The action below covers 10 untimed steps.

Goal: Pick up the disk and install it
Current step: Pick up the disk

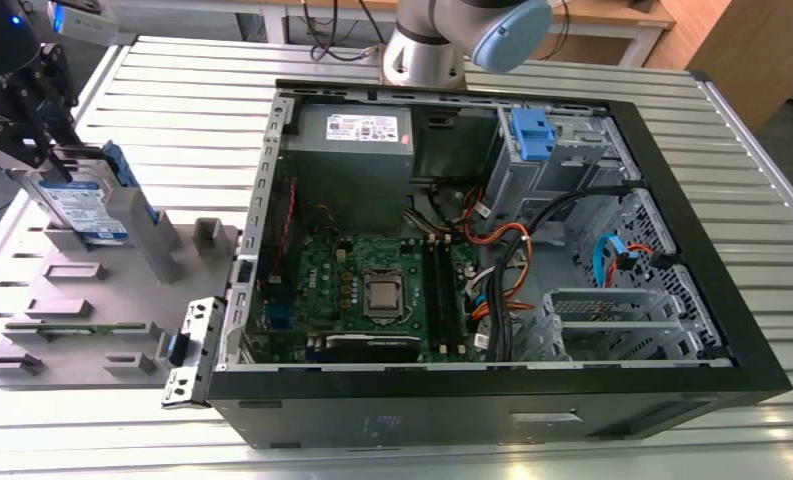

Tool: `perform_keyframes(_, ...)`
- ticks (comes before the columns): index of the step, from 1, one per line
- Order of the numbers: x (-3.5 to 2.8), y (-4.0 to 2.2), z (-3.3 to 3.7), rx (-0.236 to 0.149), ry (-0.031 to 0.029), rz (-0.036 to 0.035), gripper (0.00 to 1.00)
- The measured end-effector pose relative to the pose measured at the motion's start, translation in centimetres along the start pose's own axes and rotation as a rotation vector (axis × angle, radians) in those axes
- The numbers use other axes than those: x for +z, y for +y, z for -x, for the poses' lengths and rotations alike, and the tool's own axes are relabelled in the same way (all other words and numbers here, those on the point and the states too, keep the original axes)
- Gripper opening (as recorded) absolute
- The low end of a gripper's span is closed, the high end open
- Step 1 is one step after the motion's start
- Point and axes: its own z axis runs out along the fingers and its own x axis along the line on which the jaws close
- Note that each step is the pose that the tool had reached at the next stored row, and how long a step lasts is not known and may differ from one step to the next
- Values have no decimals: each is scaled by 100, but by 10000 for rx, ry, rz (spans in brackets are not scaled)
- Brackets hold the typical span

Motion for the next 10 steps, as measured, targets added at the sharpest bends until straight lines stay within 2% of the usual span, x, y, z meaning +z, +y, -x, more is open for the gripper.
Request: perform_keyframes(10, -20, 0, 0, 0, -1, -1, 46)
